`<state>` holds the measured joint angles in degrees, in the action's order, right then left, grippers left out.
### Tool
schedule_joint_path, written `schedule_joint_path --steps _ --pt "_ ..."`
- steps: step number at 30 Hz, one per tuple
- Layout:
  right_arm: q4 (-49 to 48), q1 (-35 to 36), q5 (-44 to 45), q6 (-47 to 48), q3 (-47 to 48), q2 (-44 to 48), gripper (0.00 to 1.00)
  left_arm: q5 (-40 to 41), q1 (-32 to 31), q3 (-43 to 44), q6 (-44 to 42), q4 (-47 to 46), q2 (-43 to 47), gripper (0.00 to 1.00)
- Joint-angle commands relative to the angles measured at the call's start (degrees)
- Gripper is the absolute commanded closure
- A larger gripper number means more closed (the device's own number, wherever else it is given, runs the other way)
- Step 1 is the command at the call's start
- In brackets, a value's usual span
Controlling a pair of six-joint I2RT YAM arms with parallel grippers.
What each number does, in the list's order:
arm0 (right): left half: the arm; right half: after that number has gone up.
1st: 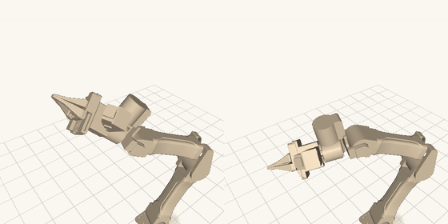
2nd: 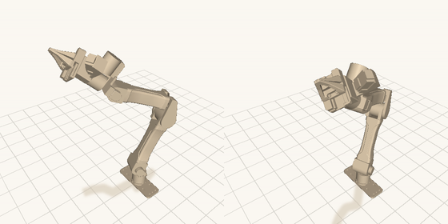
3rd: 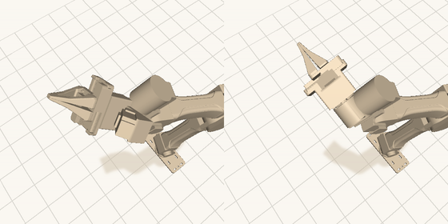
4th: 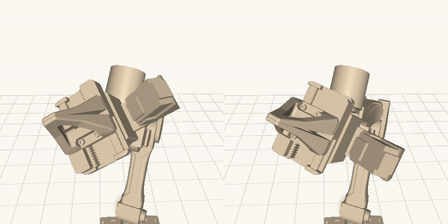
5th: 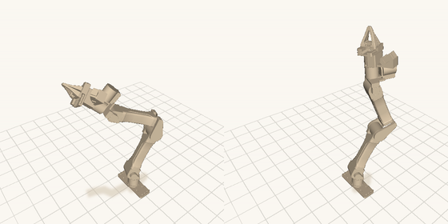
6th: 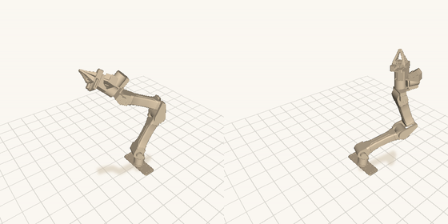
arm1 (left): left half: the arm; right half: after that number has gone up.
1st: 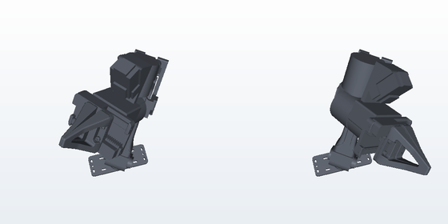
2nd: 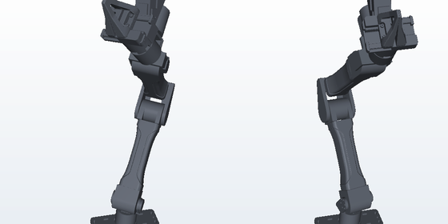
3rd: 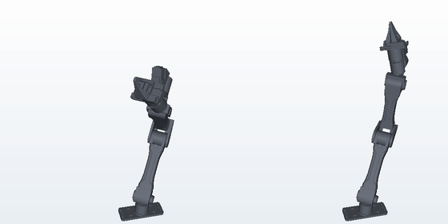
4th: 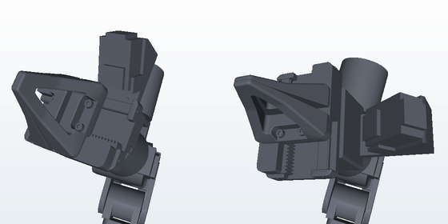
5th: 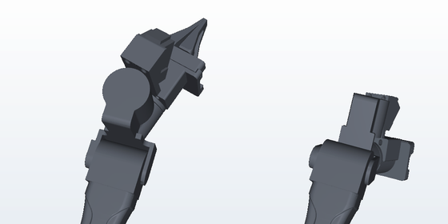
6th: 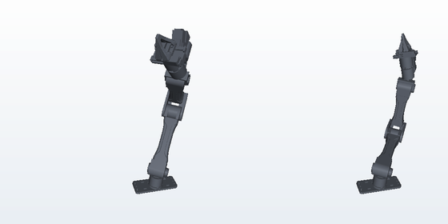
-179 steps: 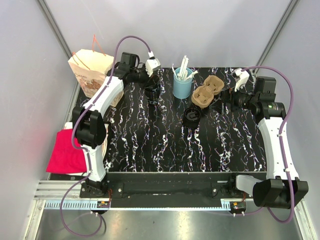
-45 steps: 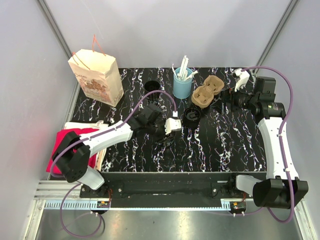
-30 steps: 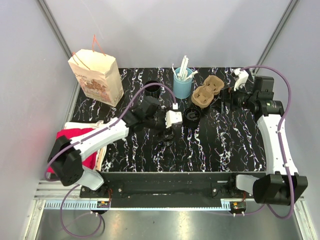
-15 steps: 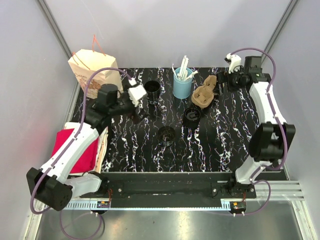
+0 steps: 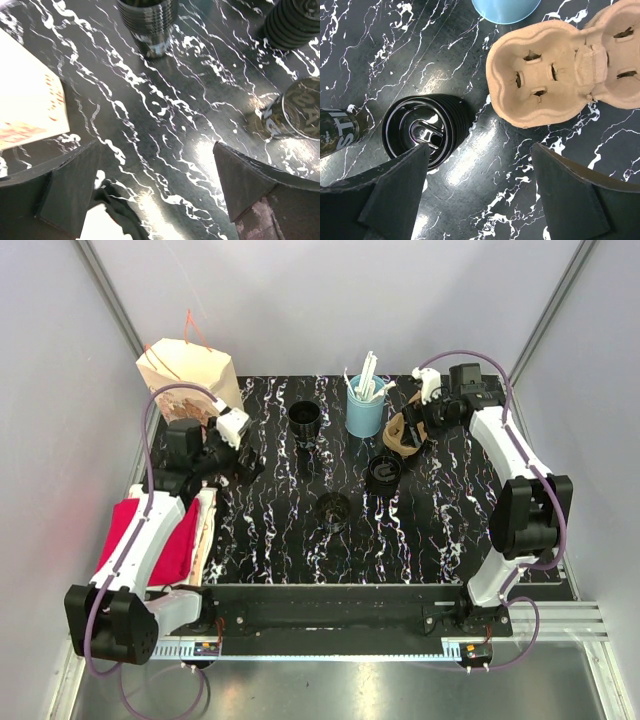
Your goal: Pack the takeout coffee
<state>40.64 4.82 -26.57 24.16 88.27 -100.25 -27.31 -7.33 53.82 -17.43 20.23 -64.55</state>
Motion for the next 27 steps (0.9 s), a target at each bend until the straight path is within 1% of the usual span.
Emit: schedule_joint_path --steps 1,4,9,13,14,18,27 --pt "2.33 0.45 0.46 -0.78 -0.29 1.11 0.14 -1.61 0.04 -1.70 1.87 -4.58 2.24 0.01" --pt "3.30 1.51 0.55 -2.10 -1.78 1.28 0.17 -0.82 0.13 -2.41 1.87 -5.11 2.94 0.01" --pt "3.13 3.70 3.27 -4.12 -4.16 1.11 0.21 -0.73 0.13 -3.02 2.05 -5.38 3.47 0.01" --pt "2.95 4.67 3.89 -5.88 -4.77 0.58 0.28 -0.29 0.13 -3.37 1.96 -5.55 3.82 0.01" --pt "2.95 4.85 4.15 -6.14 -4.95 0.58 0.31 -0.37 0.13 -3.46 2.05 -5.29 3.82 0.01" --pt "3.13 5.81 5.82 -6.50 -5.48 -0.30 0.34 -0.46 0.13 -3.64 1.96 -5.46 4.00 0.01" --pt "1.81 7.31 8.20 -7.73 -6.88 -1.62 0.35 -1.25 0.39 -4.25 1.96 -6.08 3.65 0.01"
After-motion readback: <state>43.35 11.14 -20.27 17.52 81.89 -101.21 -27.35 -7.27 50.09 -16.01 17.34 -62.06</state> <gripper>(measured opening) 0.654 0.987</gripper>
